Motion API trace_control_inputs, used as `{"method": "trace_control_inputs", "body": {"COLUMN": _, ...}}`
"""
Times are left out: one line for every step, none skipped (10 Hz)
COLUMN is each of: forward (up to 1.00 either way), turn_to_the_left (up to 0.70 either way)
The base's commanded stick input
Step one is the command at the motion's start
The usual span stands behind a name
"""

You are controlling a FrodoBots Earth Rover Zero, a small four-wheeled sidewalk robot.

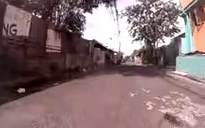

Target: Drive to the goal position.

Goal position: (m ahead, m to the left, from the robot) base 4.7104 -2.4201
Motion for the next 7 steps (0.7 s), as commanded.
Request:
{"method": "trace_control_inputs", "body": {"forward": 0.7, "turn_to_the_left": -0.08}}
{"method": "trace_control_inputs", "body": {"forward": 0.7, "turn_to_the_left": -0.24}}
{"method": "trace_control_inputs", "body": {"forward": 0.7, "turn_to_the_left": -0.12}}
{"method": "trace_control_inputs", "body": {"forward": 0.7, "turn_to_the_left": -0.06}}
{"method": "trace_control_inputs", "body": {"forward": 0.7, "turn_to_the_left": 0.0}}
{"method": "trace_control_inputs", "body": {"forward": 0.7, "turn_to_the_left": 0.0}}
{"method": "trace_control_inputs", "body": {"forward": 0.7, "turn_to_the_left": -0.26}}
